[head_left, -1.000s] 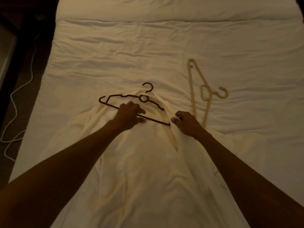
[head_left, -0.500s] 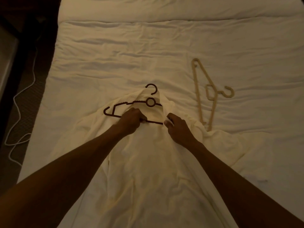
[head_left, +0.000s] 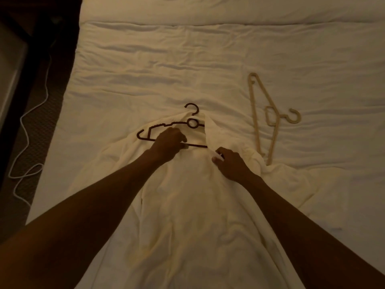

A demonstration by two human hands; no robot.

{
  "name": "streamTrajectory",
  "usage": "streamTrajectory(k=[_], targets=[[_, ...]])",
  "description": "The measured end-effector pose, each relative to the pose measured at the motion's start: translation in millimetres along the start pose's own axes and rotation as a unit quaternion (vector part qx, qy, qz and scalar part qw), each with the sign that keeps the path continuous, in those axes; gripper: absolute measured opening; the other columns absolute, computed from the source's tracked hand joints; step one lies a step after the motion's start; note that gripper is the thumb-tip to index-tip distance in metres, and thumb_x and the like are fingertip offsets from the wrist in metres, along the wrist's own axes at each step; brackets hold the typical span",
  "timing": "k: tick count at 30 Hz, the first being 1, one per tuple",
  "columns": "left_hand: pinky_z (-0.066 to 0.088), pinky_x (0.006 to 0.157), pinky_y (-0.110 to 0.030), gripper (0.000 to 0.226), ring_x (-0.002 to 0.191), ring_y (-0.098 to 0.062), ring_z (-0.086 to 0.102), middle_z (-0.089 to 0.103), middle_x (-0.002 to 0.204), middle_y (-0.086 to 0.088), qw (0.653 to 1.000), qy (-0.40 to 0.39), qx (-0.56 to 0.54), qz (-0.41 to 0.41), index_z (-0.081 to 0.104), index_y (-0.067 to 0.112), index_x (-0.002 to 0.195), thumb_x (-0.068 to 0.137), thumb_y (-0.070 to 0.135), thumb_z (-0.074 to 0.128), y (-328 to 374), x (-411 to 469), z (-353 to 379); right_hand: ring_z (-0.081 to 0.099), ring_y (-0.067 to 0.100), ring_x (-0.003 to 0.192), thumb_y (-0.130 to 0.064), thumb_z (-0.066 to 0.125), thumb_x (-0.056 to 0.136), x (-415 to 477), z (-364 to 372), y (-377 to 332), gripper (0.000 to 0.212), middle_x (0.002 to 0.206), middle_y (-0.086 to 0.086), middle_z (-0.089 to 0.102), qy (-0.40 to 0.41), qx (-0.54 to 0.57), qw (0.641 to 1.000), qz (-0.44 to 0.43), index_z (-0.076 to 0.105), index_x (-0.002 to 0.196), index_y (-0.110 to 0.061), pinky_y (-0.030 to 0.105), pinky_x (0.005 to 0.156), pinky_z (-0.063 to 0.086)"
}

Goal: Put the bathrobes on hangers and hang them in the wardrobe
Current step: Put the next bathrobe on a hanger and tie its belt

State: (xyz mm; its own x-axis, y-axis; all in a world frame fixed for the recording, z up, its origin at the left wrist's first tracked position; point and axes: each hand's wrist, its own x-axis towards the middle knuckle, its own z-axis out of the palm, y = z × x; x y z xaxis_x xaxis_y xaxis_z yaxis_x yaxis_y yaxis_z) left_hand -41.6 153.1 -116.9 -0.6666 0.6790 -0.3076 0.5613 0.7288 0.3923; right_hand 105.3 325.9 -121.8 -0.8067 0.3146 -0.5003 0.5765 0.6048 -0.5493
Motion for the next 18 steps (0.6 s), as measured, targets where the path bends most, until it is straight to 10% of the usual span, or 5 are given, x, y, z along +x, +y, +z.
streamTrajectory(k=[8,13,18], targets=[[0.034,0.087,-0.040,0.020,0.115,-0.025,0.047,0.066,0.114,0.000,0.988,0.012,0.149,-0.031,0.073,0.030,0.110,0.096,0.033,0.058,-55.6,-21.9,-10.7,0.034,0.038,0.131,-0.049,0.069,0.083,-4.1,16.6,-4.8,0.088,0.145,0.020,0.025,0.084,-0.040,0.989,0.119,0.019,0.146,-0.011,0.052,0.103,0.040],[0.030,0.080,-0.036,0.020,0.109,-0.026,0.048,0.063,0.106,-0.001,0.996,0.024,0.085,0.000,0.073,0.026,0.103,0.097,0.020,0.055,-40.6,-20.6,5.5,0.049,0.034,0.121,-0.013,0.055,0.092,1.2,21.3,-11.2,0.043,0.130,0.019,0.052,0.060,-0.045,0.994,0.080,0.043,0.132,-0.001,0.037,0.098,0.040],[0.021,0.075,-0.032,0.023,0.105,-0.024,0.046,0.063,0.100,0.000,0.997,0.035,0.061,0.006,0.074,0.024,0.101,0.097,0.016,0.053,-30.7,-21.4,20.2,0.045,0.033,0.124,-0.010,0.052,0.094,-9.7,29.6,-7.8,0.049,0.133,0.019,0.049,0.052,-0.032,0.998,0.008,0.038,0.140,0.000,0.036,0.101,0.034]])
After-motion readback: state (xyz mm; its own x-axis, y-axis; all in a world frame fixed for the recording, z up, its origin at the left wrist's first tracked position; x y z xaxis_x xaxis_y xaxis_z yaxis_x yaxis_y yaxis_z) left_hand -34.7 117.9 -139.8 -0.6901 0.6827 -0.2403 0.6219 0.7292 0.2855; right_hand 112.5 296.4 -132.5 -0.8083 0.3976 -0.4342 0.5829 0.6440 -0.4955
